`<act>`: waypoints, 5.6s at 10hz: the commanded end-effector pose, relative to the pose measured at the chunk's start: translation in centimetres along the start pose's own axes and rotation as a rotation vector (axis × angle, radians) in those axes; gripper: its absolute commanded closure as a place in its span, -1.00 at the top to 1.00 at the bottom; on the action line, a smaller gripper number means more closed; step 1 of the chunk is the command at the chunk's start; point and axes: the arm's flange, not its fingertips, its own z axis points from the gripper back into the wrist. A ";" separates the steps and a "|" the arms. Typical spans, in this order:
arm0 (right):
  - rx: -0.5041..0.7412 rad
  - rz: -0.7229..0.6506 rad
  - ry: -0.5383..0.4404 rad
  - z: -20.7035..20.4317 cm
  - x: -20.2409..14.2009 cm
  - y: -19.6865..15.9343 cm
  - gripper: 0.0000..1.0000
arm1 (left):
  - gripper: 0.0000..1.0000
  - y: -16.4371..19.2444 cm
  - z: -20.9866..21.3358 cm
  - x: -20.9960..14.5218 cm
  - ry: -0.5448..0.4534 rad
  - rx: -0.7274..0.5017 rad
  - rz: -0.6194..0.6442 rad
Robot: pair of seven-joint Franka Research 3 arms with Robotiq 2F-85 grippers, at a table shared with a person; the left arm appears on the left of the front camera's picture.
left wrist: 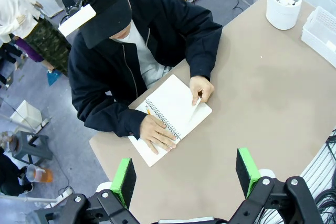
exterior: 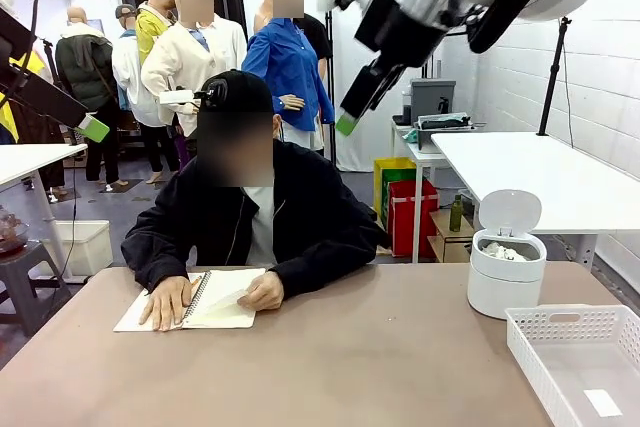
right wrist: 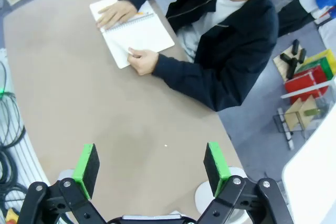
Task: Sort the paper based on its condition.
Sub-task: If a person hands you a paper, place it in the Organizing basket , and if it's crumpled, put it in the Trash can.
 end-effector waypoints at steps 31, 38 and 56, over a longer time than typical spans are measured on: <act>0.020 -0.041 -0.062 2.0 -2.6 -3.7 1.00 | 1.00 0.0 0.0 0.0 -0.001 0.001 0.001; 0.020 -0.041 -0.062 2.0 -2.6 -3.7 1.00 | 1.00 0.0 0.0 0.0 -0.001 0.001 0.001; 0.020 -0.041 -0.062 2.0 -2.6 -3.7 1.00 | 1.00 0.0 0.0 0.0 -0.001 0.001 0.001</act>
